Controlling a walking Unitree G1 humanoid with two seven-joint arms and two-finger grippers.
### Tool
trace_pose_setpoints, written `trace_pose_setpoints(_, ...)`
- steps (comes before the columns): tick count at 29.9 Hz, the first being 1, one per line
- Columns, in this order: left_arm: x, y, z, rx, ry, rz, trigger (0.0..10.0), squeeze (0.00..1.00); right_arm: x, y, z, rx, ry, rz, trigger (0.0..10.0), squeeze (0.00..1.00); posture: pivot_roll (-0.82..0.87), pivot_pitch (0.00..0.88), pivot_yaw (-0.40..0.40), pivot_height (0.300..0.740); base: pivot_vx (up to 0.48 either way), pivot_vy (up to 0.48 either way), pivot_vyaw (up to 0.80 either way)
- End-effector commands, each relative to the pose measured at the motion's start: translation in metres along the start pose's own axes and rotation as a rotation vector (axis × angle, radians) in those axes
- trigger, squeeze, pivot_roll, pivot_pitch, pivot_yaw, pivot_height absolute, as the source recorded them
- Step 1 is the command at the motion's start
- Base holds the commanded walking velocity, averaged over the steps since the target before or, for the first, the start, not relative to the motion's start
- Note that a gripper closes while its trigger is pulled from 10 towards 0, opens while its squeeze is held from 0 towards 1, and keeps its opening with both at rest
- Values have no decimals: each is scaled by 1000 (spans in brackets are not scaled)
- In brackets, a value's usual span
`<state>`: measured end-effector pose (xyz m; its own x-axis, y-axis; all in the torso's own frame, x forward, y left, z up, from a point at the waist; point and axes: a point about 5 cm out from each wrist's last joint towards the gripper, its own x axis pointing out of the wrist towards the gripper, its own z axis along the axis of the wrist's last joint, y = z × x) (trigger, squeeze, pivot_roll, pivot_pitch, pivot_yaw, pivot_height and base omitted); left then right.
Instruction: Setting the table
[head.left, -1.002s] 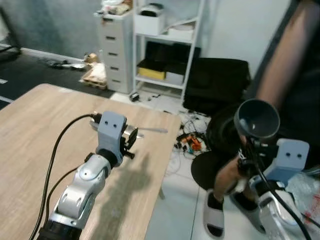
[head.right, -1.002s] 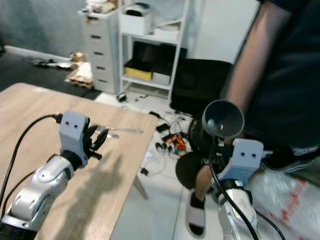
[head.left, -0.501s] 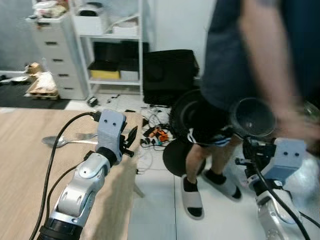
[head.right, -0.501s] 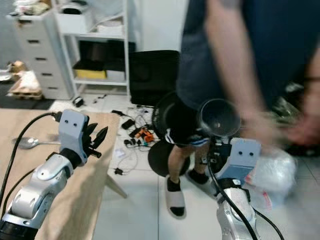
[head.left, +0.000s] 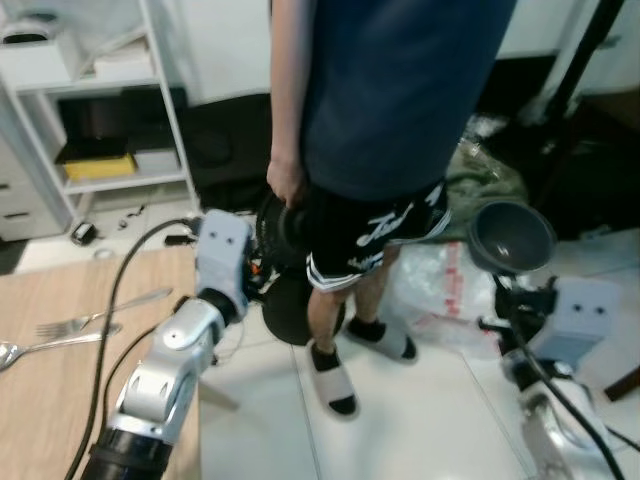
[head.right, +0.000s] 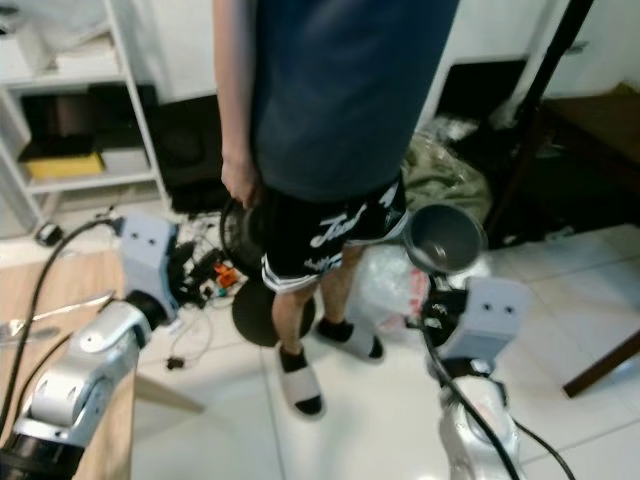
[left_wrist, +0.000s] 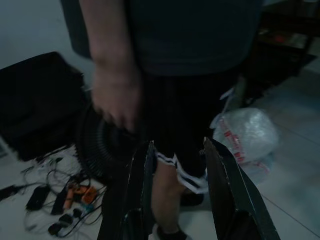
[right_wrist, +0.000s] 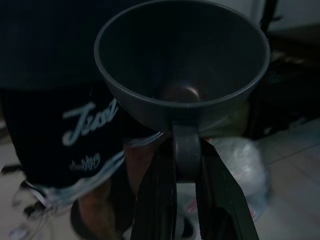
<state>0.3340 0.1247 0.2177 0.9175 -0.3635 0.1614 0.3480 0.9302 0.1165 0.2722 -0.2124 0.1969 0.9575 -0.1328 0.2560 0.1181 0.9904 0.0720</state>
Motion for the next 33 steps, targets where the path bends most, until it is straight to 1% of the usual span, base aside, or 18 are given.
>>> trace_pose_setpoints(1,-2,2,-4,-2,14,-8,10000,0,-4,1,-4,13,14,6,10000,0,-7,137,88,740,0,0,-788)
trace_pose_setpoints(8,0,1,-4,-8,16,-30,10000,0,-4,2,-3,14,15,5,10000,0,-12,141,88,740,0,0,-786)
trace_pose_setpoints(13,3,-3,-2,-20,-7,-55,10000,0,-3,2,-1,17,5,10,10000,0,-15,142,88,740,0,0,-793)
trace_pose_setpoints(20,4,-7,0,-25,-33,-84,10000,0,-3,5,1,19,-6,22,10000,0,-19,139,86,740,389,0,0)
trace_pose_setpoints(23,4,-11,0,-30,-38,-107,10000,0,-3,6,-1,31,0,26,10000,0,-20,137,86,740,469,0,-781)
trace_pose_setpoints(29,5,-12,0,-35,-43,-121,10000,0,-3,6,-1,23,4,24,10000,0,-23,135,87,740,469,0,-780)
trace_pose_setpoints(32,5,-15,0,-36,-47,-148,10000,0,-2,5,-1,19,2,23,10000,0,-23,132,86,740,469,0,-775)
trace_pose_setpoints(33,5,-16,0,-45,-45,-159,10000,0,-2,5,-1,15,1,23,10000,0,-24,132,86,740,0,0,-775)
